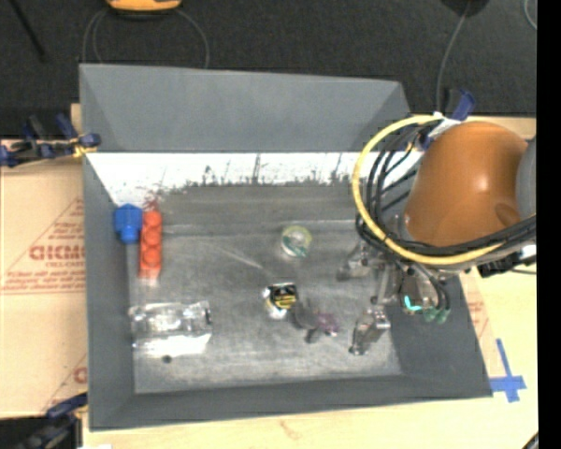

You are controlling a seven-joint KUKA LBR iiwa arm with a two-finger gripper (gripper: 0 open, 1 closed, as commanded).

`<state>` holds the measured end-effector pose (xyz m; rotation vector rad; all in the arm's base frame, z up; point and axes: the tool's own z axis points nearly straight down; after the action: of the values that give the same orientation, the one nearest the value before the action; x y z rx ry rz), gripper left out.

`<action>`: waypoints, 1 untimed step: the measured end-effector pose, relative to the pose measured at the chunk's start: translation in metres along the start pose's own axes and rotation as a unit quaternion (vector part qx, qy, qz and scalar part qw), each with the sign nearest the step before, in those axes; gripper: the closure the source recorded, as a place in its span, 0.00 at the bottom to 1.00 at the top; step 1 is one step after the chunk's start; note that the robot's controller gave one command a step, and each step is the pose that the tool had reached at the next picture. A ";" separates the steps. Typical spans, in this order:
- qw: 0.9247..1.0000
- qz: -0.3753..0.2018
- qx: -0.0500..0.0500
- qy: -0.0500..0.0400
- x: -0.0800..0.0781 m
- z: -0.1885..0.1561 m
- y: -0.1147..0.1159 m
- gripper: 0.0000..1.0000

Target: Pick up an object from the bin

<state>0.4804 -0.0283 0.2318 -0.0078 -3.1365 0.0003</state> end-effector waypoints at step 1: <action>0.993 -0.117 0.002 -0.012 -0.043 0.155 0.041 0.00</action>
Offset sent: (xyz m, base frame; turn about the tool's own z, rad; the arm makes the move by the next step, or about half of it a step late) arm 0.0354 0.0437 -0.1618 -0.2389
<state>0.5228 0.0125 0.0761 0.3610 -3.1407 0.0072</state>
